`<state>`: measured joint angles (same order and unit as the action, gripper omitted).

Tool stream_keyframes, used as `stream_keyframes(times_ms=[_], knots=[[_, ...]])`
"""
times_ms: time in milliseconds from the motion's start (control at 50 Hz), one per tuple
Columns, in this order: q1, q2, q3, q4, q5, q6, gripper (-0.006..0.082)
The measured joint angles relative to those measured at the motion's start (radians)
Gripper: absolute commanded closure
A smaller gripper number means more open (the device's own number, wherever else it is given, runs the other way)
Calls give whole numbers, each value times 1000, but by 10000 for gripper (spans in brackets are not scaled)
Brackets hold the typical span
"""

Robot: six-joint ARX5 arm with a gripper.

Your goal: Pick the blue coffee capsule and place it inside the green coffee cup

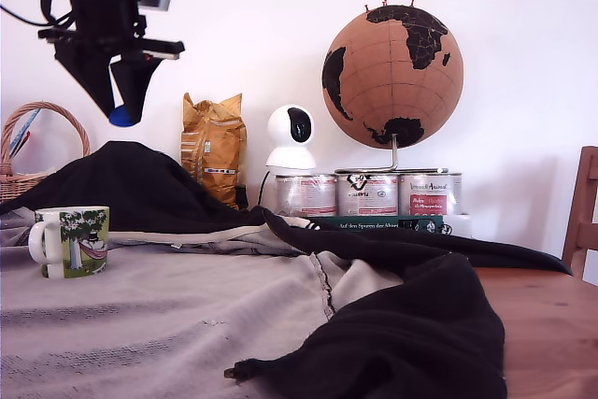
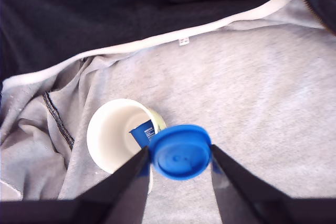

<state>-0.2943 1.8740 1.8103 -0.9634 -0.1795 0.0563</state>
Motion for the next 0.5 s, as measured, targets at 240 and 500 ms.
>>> stream_keyframes(times_ms=[240, 500], knots=[[67, 0, -94, 113, 37, 2, 791], [178, 0, -110, 161, 77, 3, 791]])
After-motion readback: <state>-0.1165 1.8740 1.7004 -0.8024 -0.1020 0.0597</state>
